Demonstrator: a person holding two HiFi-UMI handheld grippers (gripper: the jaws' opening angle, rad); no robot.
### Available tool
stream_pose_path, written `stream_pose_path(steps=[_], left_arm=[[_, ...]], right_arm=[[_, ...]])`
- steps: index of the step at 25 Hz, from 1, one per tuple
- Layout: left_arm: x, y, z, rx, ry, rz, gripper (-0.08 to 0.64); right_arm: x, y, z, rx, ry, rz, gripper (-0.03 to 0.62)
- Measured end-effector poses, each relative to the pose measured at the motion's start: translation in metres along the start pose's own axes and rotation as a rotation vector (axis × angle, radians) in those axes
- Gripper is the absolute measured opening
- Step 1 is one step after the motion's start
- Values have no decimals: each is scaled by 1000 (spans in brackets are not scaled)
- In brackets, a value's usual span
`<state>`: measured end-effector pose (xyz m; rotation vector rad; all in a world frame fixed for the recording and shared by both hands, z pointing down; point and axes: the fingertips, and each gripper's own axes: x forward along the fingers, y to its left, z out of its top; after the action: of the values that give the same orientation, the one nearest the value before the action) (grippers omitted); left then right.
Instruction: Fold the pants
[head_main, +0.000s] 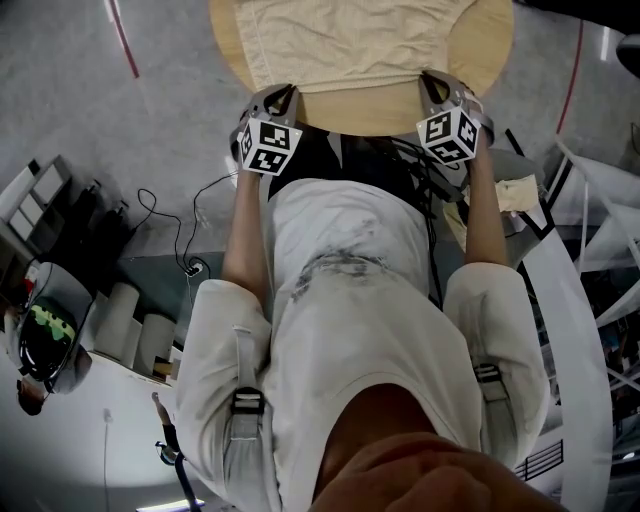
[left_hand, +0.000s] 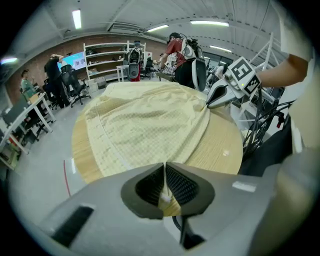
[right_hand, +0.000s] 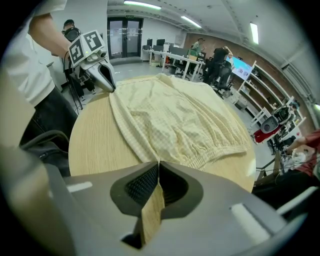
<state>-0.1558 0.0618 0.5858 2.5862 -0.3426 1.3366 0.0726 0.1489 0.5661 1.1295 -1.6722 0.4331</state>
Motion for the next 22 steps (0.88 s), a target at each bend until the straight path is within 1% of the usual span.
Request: stream_pose_path(steps=[3,10,16,22], left_arm=[[2,0,0,-2,-3,6,20],[-15,-1,8,-16,-37,30,18],[-30,1,24,-12,-63,83,18],[-42,5,40,12,-80,125,18]], right_arm=[[2,1,0,-2,-5,3,18],[-11,0,5,10,-36,-9,17],[-27,-3,9,22,-76,-36,17],[-41,-8,15,14,-126,-62,17]])
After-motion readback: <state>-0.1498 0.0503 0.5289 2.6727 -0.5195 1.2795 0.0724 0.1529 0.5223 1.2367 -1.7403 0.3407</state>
